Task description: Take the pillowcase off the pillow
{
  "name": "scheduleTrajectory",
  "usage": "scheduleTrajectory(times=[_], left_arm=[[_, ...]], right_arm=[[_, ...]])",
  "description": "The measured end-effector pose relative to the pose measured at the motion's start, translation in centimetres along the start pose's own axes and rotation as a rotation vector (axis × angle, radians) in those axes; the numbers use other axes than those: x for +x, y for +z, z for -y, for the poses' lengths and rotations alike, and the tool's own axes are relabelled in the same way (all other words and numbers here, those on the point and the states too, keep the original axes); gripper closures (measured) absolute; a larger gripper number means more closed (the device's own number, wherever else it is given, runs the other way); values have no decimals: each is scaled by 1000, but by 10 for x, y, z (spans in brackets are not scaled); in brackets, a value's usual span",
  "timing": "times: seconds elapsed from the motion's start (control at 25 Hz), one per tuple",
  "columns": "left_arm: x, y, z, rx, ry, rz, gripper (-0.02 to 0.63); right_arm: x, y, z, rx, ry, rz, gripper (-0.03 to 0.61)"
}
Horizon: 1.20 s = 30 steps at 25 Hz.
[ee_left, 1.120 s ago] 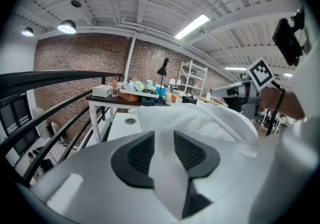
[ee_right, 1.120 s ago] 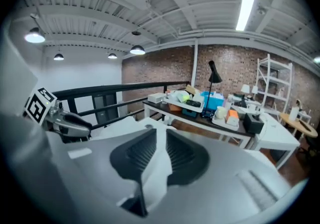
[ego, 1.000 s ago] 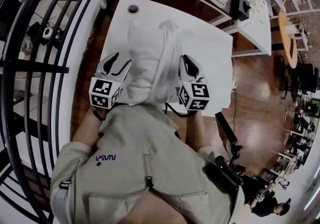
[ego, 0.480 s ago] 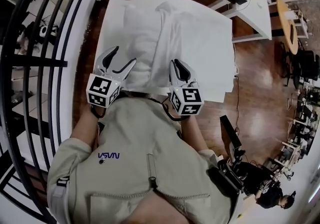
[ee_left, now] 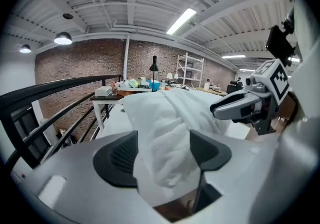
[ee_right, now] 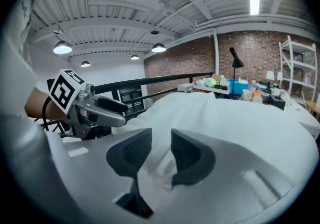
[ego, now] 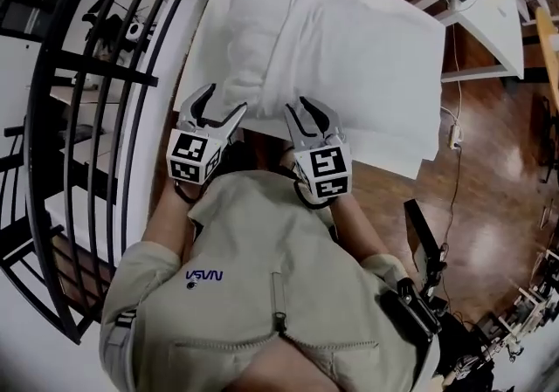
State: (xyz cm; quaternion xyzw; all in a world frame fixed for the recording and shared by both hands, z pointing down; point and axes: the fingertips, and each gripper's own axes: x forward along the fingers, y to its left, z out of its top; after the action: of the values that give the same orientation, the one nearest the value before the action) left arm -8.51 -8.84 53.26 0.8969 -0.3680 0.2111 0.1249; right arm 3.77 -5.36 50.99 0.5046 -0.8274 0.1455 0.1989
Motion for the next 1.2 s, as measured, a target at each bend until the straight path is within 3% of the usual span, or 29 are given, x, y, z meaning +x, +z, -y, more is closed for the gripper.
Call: scheduleTrajectory(times=[0.16, 0.36, 0.44, 0.56, 0.64, 0.76, 0.96, 1.08, 1.2], left_arm=[[-3, -23, 6, 28, -6, -46, 278], [20, -53, 11, 106, -96, -134, 285], [28, -59, 16, 156, -147, -167, 339], [34, -62, 19, 228, -173, -173, 441], [29, -56, 17, 229, -170, -149, 486], [19, -25, 12, 226, -165, -69, 510], [11, 39, -11, 203, -112, 92, 534], [5, 64, -28, 215, -85, 140, 540], [-1, 64, -62, 135, -32, 150, 558]], right_arm=[[8, -11, -26, 0, 33, -55, 431], [27, -50, -34, 66, -27, -173, 419], [39, -55, -38, 62, -49, -202, 407], [59, -52, -38, -25, -112, -228, 399], [63, -50, -35, -90, -173, -230, 425], [49, -34, -26, -127, -255, -168, 554], [-2, 2, 19, -37, -425, -32, 572], [-33, 5, 58, -10, -539, -23, 572], [-62, -12, 100, 31, -647, -52, 572]])
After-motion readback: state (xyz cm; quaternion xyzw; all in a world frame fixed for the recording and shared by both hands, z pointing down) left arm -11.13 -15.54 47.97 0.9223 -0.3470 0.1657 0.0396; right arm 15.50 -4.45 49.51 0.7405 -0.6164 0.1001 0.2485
